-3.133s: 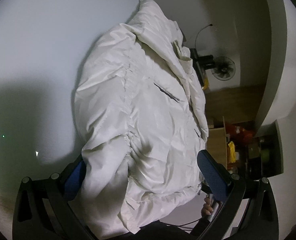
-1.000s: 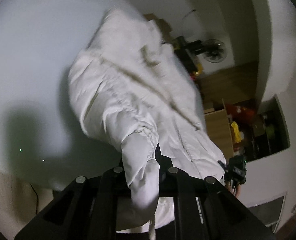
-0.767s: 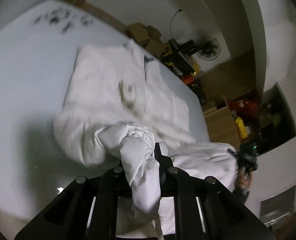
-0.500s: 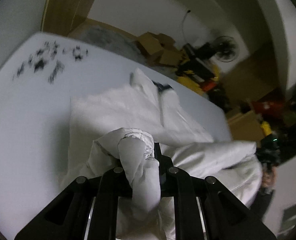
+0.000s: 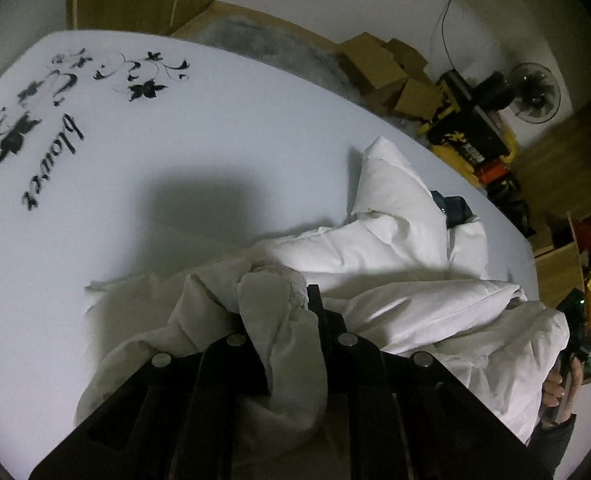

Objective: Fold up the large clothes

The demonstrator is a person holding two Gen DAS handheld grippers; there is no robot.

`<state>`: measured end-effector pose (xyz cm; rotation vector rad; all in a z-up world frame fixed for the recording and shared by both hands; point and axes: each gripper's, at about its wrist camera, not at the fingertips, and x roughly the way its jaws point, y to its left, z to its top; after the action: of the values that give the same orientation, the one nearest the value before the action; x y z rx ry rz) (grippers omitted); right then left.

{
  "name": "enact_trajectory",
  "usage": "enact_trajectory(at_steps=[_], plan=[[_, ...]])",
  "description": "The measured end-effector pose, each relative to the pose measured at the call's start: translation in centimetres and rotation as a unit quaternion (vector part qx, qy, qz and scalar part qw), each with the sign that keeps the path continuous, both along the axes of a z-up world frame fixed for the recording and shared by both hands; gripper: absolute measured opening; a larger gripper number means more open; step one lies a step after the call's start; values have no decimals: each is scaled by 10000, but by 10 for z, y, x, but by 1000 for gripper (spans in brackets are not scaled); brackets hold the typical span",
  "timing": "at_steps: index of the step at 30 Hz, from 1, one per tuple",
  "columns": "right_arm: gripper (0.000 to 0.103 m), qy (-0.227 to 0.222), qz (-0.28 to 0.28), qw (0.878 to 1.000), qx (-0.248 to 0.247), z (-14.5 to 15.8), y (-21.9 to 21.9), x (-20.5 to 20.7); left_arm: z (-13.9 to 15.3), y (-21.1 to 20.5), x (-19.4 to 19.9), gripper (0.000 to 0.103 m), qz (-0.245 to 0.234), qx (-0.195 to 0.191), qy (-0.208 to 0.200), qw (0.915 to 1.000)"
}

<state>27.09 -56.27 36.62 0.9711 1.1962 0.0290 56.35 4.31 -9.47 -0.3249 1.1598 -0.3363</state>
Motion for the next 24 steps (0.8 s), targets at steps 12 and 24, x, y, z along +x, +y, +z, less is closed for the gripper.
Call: enact_trajectory(at_steps=[12,24], plan=[[10,-209,-3,9997,-123,1,5,27,-10,-7,24,16,-27,159,-111,9998],[78,-1704,-531,9821,-599,134,-8,-50,120,57,-33,103,877,-942,-1211,9843]])
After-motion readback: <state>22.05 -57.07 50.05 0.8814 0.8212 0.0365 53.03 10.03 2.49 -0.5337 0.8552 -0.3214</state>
